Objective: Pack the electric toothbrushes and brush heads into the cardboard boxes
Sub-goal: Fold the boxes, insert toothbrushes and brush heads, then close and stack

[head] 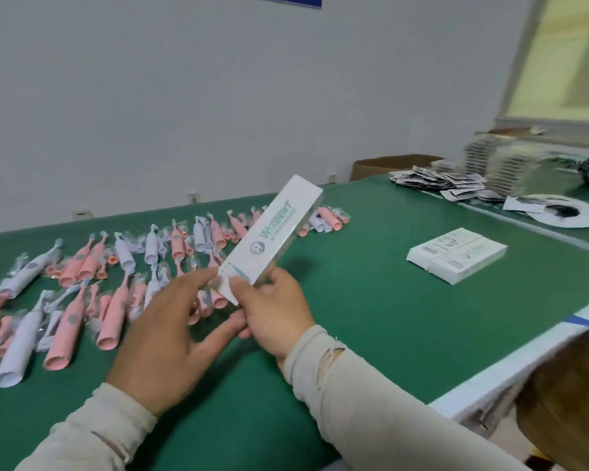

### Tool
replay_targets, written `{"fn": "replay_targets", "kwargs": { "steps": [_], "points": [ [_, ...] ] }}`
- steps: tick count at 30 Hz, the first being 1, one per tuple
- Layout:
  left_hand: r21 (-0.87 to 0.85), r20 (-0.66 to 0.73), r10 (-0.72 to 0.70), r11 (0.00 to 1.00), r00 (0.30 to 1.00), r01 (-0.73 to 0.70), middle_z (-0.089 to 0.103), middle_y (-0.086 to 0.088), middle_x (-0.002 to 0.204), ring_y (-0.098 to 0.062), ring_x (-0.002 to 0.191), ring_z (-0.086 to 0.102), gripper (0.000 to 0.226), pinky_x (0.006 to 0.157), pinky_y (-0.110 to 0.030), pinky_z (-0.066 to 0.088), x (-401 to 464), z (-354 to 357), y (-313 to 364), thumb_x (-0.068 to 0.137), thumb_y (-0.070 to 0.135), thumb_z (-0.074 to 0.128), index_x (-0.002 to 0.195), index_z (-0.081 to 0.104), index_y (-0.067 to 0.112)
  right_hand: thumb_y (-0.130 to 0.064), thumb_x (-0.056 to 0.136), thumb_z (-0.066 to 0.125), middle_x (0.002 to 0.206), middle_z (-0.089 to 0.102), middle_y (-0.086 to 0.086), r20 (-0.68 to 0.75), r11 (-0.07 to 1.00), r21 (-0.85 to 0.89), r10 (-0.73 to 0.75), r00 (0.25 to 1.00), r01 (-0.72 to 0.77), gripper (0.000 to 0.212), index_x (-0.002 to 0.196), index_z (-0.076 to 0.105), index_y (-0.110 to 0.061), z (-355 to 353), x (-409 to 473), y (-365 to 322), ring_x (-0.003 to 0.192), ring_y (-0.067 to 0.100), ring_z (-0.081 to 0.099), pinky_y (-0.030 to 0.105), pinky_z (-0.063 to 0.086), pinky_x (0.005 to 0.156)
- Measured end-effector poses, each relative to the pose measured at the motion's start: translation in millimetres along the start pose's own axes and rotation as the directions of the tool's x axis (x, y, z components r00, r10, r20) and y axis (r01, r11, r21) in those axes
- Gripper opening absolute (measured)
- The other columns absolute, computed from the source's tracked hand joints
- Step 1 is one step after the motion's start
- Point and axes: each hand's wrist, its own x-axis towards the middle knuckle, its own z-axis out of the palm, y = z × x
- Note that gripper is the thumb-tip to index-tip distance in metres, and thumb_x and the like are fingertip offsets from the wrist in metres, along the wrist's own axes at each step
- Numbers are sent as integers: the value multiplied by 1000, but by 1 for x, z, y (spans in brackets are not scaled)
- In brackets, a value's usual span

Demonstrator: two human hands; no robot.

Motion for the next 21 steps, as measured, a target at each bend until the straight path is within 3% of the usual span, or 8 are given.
{"fn": "replay_targets", "kwargs": {
  "steps": [5,7,9,11,14,17,19,21],
  "points": [
    [-119,57,3,993,998,4,58,27,105,11,98,56,38,80,-6,42,14,12,21,79,62,56,109,62,39,-20,94,64,96,71,11,-443,993,-117,-33,896,-21,29,119,60,-8,-123,43,-37,38,9,58,23,51,44],
    [-165,70,-16,986,997,27,60,27,102,11,97,56,27,79,-10,44,14,19,23,78,60,56,99,61,43,-24,93,63,84,71,11,-556,980,-155,19,831,-127,31,118,59,-5,-175,59,-47,37,13,60,25,52,43],
    [-201,59,-41,978,997,52,65,23,97,9,96,59,16,78,-14,48,8,26,20,80,51,64,93,63,42,-22,94,62,74,66,10,-596,962,-175,66,800,-210,32,117,59,-1,-220,74,-56,45,18,64,32,58,53],
    [-210,63,-50,976,997,62,67,24,97,7,94,60,10,77,-10,48,1,33,13,82,35,73,88,67,40,-17,95,60,76,61,8,-559,938,-233,87,824,-258,29,120,59,-2,-255,87,-62,60,20,64,34,61,60],
    [-209,54,-37,977,998,47,66,28,99,5,89,62,9,74,-4,45,-3,37,5,81,33,73,87,69,38,-11,97,57,83,58,7,-545,924,-246,119,830,-294,15,111,52,-13,-288,95,-67,67,20,64,24,53,46],
    [-252,-8,-31,967,999,28,67,23,95,2,86,63,14,73,-3,44,-1,35,3,80,35,69,93,67,40,-13,97,56,84,56,8,-591,894,-277,131,796,-352,14,109,49,-14,-298,103,-68,68,22,62,26,54,44],
    [-254,-28,-11,967,1000,3,67,22,96,1,84,64,14,73,-4,45,-1,36,1,80,35,68,92,67,40,-22,95,57,85,60,12,-659,773,-416,106,745,-478,15,105,54,-11,-296,101,-69,72,28,62,34,58,61],
    [-238,-39,17,971,999,-26,67,21,96,1,82,64,13,72,-5,45,-1,38,-1,83,33,72,93,66,40,-28,93,58,102,63,15,-699,571,-581,16,715,-581,22,102,56,-8,-296,95,-68,92,33,62,37,53,85]
  ]
}}
